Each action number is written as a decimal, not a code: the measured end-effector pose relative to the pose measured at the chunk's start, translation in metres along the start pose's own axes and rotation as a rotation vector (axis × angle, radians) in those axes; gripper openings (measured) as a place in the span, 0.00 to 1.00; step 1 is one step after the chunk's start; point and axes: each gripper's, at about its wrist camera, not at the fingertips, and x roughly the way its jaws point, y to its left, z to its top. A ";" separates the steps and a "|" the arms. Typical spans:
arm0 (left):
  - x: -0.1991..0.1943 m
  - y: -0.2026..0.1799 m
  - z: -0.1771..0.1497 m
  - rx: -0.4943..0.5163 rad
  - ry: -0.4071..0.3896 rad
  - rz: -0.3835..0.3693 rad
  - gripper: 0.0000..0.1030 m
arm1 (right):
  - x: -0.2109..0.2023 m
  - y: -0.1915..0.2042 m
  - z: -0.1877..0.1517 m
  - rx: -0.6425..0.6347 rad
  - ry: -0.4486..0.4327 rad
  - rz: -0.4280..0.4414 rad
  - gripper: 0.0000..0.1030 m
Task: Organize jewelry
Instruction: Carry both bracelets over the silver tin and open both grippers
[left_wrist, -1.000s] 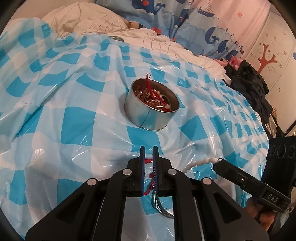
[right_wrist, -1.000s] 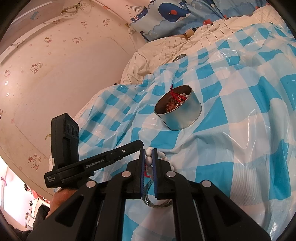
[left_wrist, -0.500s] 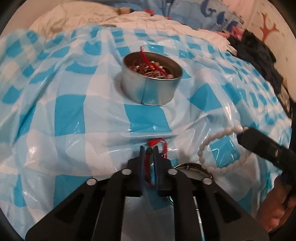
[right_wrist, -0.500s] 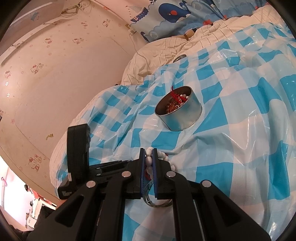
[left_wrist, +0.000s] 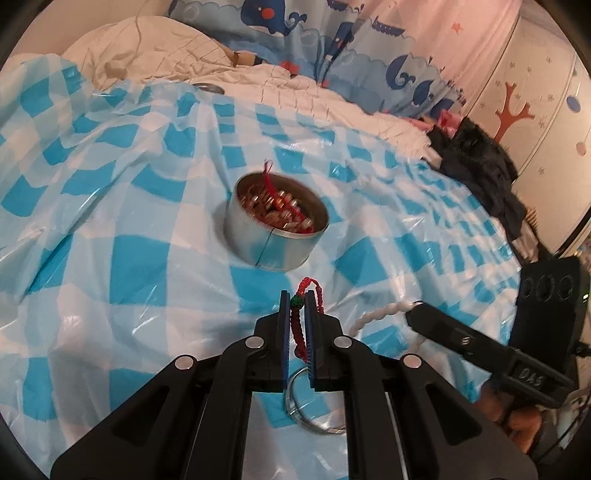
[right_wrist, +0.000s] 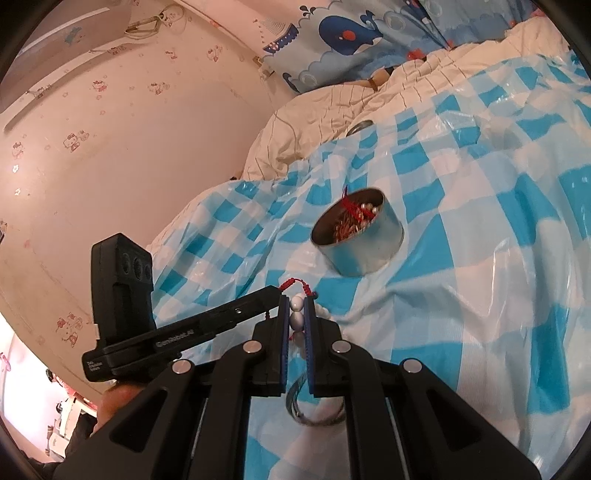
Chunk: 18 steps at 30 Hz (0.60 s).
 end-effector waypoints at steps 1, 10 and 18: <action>-0.001 -0.001 0.005 0.000 -0.013 -0.007 0.06 | 0.001 0.001 0.005 -0.003 -0.011 0.003 0.08; 0.018 0.001 0.049 -0.044 -0.072 -0.053 0.06 | 0.017 -0.004 0.053 -0.011 -0.072 0.015 0.08; 0.065 0.025 0.081 -0.146 -0.031 -0.031 0.08 | 0.055 -0.002 0.097 -0.089 -0.101 -0.044 0.08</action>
